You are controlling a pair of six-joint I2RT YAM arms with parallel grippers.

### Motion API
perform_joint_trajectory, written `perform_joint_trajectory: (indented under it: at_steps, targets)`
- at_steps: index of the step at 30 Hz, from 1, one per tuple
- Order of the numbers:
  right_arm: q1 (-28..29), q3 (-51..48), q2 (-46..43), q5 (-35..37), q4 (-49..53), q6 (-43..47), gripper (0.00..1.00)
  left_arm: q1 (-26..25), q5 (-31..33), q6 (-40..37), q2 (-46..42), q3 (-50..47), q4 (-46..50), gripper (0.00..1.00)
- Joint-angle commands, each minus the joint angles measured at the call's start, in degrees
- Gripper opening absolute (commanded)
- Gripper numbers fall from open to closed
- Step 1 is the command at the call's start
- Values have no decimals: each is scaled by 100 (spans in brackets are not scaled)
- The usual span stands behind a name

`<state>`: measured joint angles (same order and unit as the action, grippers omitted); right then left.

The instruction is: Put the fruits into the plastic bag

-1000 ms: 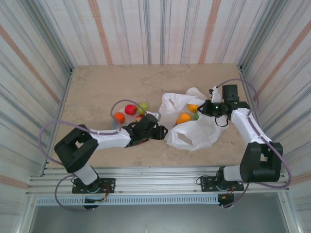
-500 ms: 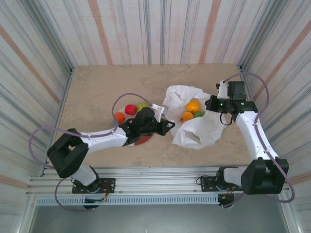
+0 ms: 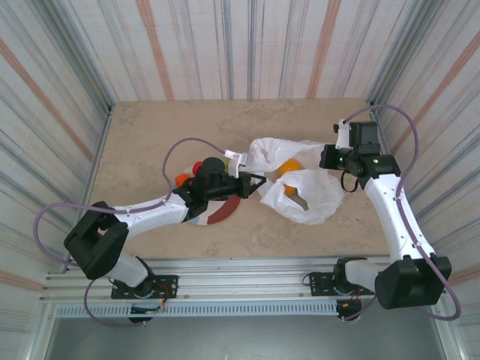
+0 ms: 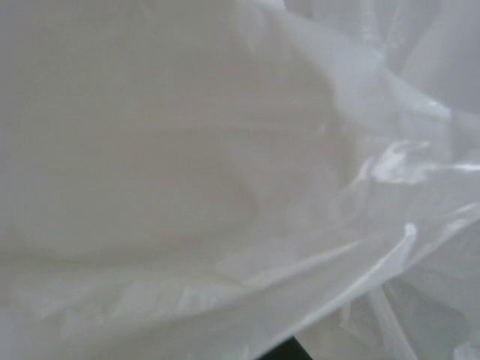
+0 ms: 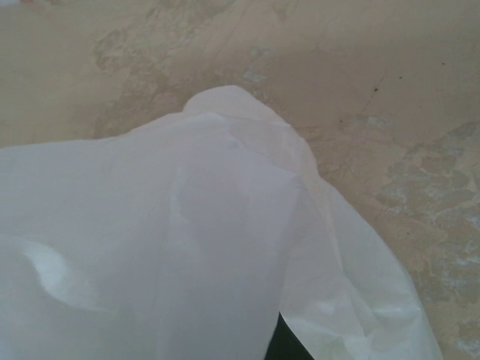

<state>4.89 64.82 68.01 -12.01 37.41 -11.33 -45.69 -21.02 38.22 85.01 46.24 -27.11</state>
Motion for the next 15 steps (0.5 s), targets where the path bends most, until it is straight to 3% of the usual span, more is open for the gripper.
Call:
perform_joint_trajectory:
  at_steps: [1,3,7,15]
  targets:
    - [80,-148,157,-195,-182,-38,0,40,69,-98,-207,-71,209,0]
    - [122,-228,209,-389,-337,-133,0,42,290,-350,-239,-28,714,0]
    - [188,-401,278,-709,-582,-343,0,43,536,-701,-306,-109,1272,11]
    - [232,-554,401,-929,-719,-438,0,43,604,-1528,-1104,-542,2241,57]
